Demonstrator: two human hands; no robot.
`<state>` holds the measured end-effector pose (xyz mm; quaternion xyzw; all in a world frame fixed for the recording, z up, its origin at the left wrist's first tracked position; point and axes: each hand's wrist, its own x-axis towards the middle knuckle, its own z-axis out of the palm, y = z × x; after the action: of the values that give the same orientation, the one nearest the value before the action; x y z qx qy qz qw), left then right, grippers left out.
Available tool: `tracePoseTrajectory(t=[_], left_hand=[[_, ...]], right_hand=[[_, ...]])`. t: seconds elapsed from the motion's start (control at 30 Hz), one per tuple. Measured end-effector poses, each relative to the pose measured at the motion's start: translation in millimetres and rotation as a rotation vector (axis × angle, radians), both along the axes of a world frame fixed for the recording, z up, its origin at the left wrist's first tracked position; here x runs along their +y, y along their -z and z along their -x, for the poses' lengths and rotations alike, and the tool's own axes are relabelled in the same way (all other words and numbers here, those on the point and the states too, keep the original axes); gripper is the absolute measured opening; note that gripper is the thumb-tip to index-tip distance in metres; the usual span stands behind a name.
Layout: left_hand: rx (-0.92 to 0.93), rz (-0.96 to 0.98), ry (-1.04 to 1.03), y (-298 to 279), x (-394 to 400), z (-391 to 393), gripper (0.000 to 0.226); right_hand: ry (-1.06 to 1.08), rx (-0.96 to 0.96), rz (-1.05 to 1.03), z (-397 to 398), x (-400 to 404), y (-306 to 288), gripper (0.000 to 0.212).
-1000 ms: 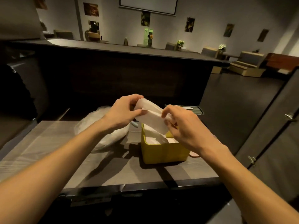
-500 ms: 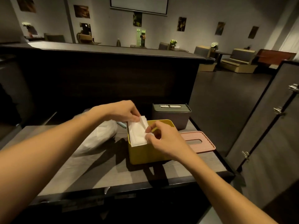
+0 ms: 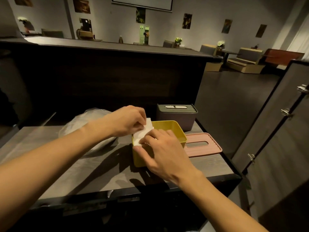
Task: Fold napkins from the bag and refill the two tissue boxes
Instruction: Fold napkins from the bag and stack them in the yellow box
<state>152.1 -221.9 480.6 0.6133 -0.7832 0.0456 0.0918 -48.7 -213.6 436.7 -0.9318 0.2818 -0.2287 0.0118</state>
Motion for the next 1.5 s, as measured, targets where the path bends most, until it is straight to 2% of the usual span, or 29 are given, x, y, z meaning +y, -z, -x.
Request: tracePoseTrajectory(t=[0.2,0.33,0.43,0.57,0.73,0.93,1.1,1.27,1.4,1.5], left_hand=[[-0.175,-0.098,-0.104,16,-16,5,0.018],[-0.19,-0.122,-0.158,15,-20,17,0.014],[-0.145,-0.104,-0.17,16,-19,19,0.013],[0.022,-0.07,-0.146,14,-8,10,0.017],[0.168,0.02,-0.154,7,-2,-1,0.021],[0.281,0.087,-0.12,-2,4,-14,0.022],[0.299,0.096,-0.201,-10,20,-42,0.024],[0.327,0.084,-0.4,-11,49,-93,0.026],[0.316,0.057,-0.49,-1,71,-135,0.027],[0.253,-0.085,-0.488,18,73,-150,0.027]], right_hand=[[0.119,-0.047,-0.054,-8,5,18,0.061],[0.131,-0.044,-0.037,-12,4,20,0.06],[0.137,-0.045,-0.048,-8,9,21,0.057],[0.117,-0.089,-0.042,0,11,16,0.049],[0.123,-0.115,0.008,5,16,6,0.052],[0.117,-0.163,0.034,1,18,-9,0.044],[0.051,-0.172,0.057,-47,23,-28,0.031],[-0.058,-0.079,-0.175,-117,16,-29,0.021],[-0.076,0.101,-0.279,-180,4,-18,0.041],[-0.042,0.268,-0.261,-205,-6,-5,0.038]])
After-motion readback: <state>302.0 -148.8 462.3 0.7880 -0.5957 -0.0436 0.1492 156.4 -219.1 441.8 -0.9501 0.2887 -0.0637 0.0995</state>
